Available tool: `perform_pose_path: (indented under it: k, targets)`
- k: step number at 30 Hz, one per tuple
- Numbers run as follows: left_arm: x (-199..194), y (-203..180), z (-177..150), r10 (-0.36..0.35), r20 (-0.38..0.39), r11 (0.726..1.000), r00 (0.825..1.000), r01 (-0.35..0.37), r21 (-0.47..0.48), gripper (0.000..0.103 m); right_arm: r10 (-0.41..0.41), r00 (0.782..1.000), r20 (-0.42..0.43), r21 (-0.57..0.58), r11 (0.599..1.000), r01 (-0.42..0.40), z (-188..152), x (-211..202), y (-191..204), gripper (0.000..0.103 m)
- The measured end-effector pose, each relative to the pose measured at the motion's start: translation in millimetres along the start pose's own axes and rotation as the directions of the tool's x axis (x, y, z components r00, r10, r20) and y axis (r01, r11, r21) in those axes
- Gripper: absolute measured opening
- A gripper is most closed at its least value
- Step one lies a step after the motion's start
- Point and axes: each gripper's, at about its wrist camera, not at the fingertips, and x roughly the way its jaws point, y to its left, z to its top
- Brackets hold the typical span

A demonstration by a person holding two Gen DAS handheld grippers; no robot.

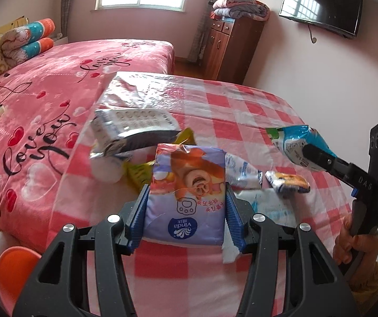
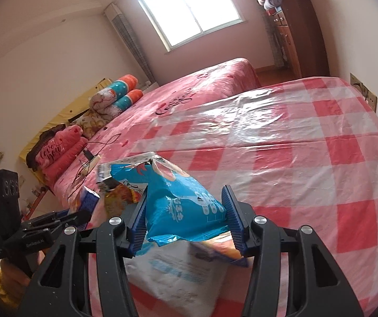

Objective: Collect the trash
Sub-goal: 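Carry the tissue pack and blue wrapper with both tools to the orange bucket, then open both tools over the bucket to drop the items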

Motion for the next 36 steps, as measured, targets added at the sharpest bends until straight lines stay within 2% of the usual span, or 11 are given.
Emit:
perform_pose_path:
  k: [10, 16, 22, 26, 36]
  targets:
    - [-29, 33, -30, -0.007, -0.001, 0.999, 1.0, 0.007, -0.038, 0.054, 0.084, 0.994, -0.074, 0.009, 0.996, -0.084, -17, 12, 42, 0.053]
    - [-50, 63, -50, 0.035, 0.008, 0.997, 0.999, -0.035, -0.074, 0.054, 0.154, 0.976, -0.153, -0.031, 0.987, -0.16, -32, 28, 90, 0.053]
    - [-77, 102, -72, 0.096, 0.014, 0.986, 0.995, -0.094, -0.138, 0.054, 0.22, 0.943, -0.248, -0.081, 0.966, -0.247, -49, 48, 145, 0.053]
    - [-93, 130, -88, 0.149, 0.007, 0.971, 0.989, -0.145, -0.188, 0.054, 0.263, 0.912, -0.315, -0.104, 0.946, -0.308, -60, 63, 182, 0.053]
    - [-107, 198, -133, 0.252, -0.047, 0.909, 0.966, -0.254, -0.33, 0.054, 0.313, 0.837, -0.448, -0.181, 0.885, -0.428, -84, 97, 267, 0.053]
